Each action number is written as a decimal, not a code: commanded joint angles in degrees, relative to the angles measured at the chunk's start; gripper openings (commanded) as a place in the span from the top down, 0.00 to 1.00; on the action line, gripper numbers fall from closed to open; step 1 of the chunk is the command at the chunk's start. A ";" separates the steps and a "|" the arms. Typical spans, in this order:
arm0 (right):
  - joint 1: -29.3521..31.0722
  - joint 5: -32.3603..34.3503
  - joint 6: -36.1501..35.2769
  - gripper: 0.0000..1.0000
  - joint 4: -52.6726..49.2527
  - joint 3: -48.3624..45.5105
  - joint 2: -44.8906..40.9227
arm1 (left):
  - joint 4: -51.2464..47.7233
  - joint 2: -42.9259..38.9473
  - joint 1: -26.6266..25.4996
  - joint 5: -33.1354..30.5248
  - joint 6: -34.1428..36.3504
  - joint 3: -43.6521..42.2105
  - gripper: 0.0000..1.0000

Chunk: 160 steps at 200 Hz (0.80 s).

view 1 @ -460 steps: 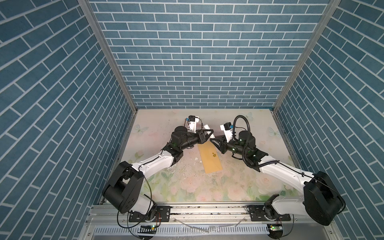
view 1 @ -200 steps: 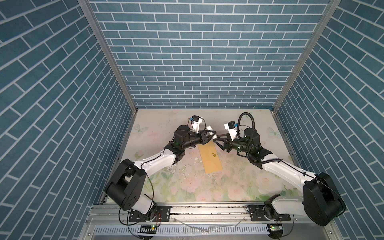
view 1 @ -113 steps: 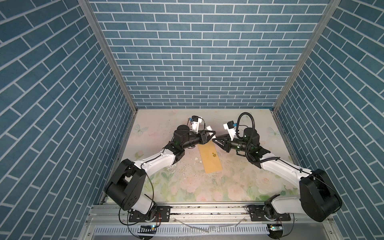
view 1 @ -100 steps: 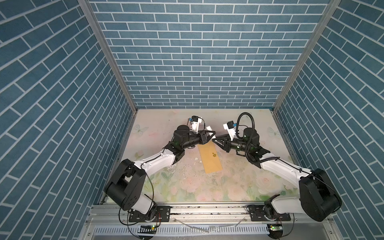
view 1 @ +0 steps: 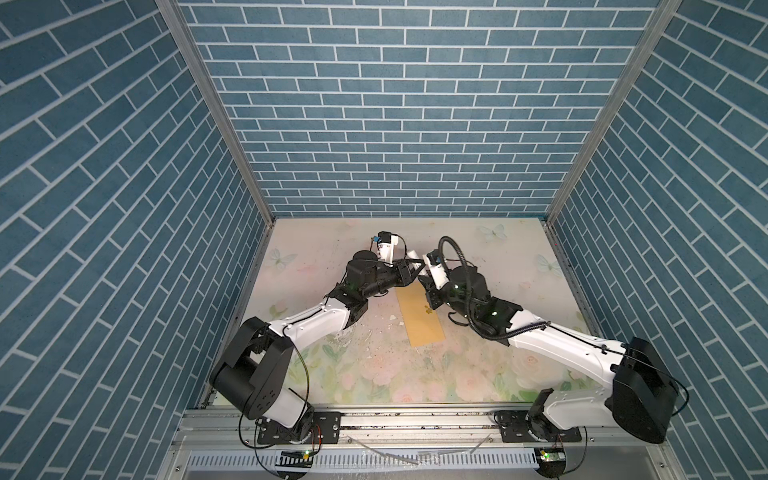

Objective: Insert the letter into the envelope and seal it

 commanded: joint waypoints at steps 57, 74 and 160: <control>4.86 28.75 -12.13 1.00 1.18 5.98 8.38 | 0.34 -0.58 -1.20 2.46 0.33 0.64 1.00; 2.43 13.57 -7.14 0.86 -0.45 3.03 2.40 | -0.67 -1.04 -1.20 2.55 1.11 0.91 1.00; -19.20 -51.14 13.92 0.45 8.76 -8.77 -5.40 | 0.20 -2.07 -0.94 4.91 1.83 1.13 1.00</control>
